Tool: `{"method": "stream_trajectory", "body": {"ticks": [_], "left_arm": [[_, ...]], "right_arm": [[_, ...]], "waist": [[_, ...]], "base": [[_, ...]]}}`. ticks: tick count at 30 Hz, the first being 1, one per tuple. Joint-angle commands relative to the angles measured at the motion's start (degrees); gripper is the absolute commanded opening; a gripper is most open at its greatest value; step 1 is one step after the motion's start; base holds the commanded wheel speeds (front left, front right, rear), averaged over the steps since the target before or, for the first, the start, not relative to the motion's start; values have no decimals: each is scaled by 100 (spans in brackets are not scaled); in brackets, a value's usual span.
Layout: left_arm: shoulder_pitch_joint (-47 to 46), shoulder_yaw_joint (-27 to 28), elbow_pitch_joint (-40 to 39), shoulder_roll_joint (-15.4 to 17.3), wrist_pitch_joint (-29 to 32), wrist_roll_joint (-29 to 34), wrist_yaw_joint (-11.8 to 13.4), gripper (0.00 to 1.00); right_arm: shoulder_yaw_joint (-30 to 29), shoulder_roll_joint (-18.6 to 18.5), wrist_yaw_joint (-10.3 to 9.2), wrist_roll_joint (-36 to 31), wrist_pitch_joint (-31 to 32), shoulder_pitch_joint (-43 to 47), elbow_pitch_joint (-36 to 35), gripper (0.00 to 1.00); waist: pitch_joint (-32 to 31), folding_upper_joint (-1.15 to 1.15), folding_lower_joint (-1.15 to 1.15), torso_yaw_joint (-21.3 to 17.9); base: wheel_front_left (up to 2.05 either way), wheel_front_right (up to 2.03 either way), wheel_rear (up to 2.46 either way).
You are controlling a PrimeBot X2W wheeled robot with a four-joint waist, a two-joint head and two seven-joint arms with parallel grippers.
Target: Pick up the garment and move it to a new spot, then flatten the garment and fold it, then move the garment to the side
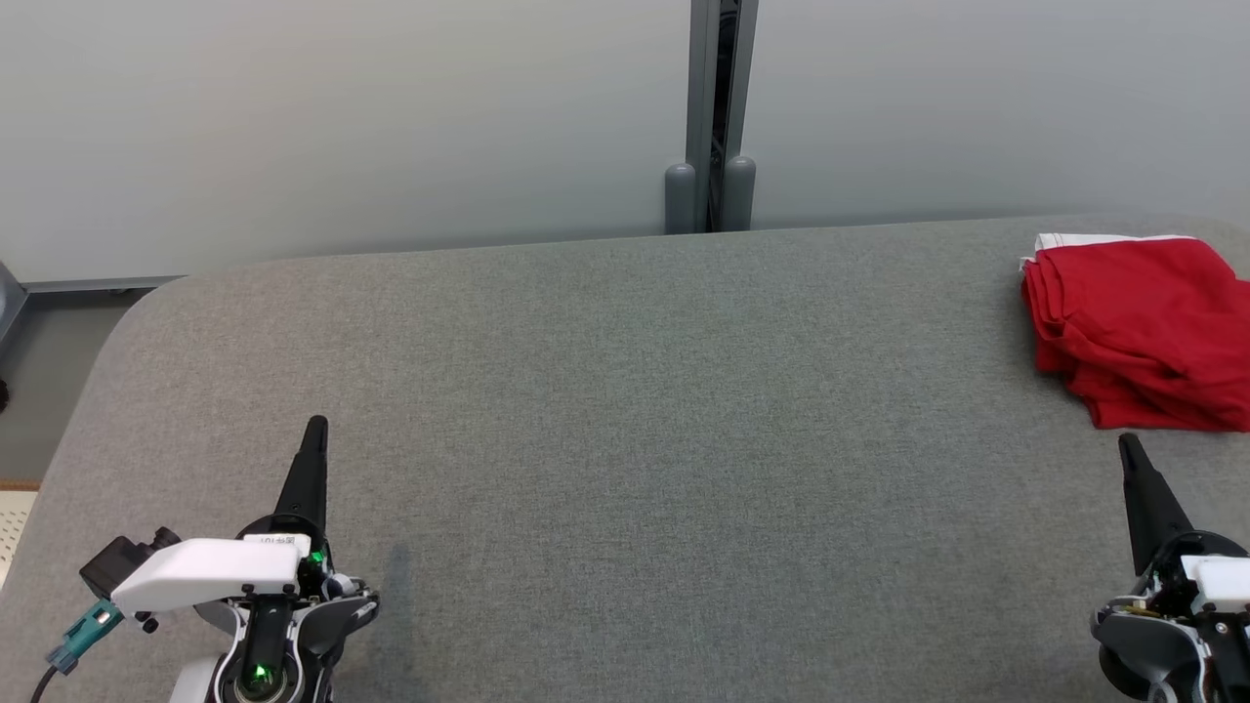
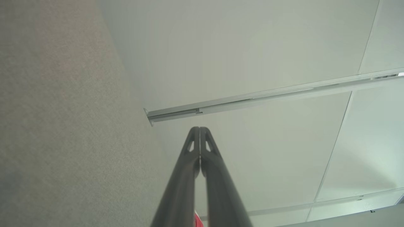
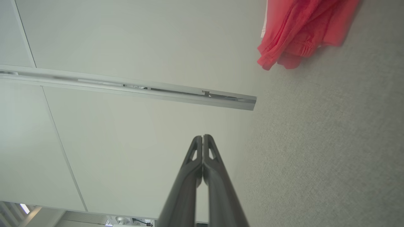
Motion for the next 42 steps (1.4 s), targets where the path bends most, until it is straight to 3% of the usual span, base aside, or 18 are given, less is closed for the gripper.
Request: {"method": "stream_trajectory", "body": {"ticks": [1, 16, 42], "left_arm": [[-126, 36, 10, 24, 20, -130, -49, 0], [-262, 93, 96, 23, 138, -648, -116, 0], [-254, 97, 87, 19, 144, -619, -109, 0]], "right_arm": [[-33, -29, 0, 125, 48, -83, 23, 0], [-177, -11, 0, 620, 226, -179, 94, 0], [-224, 31, 0, 530, 275, -182, 93, 0]], "waist": [[3, 0, 0, -1], [37, 0, 0, -11], [37, 0, 0, -11]], "base": [[0, 0, 0], [0, 0, 0], [0, 0, 0]]}}
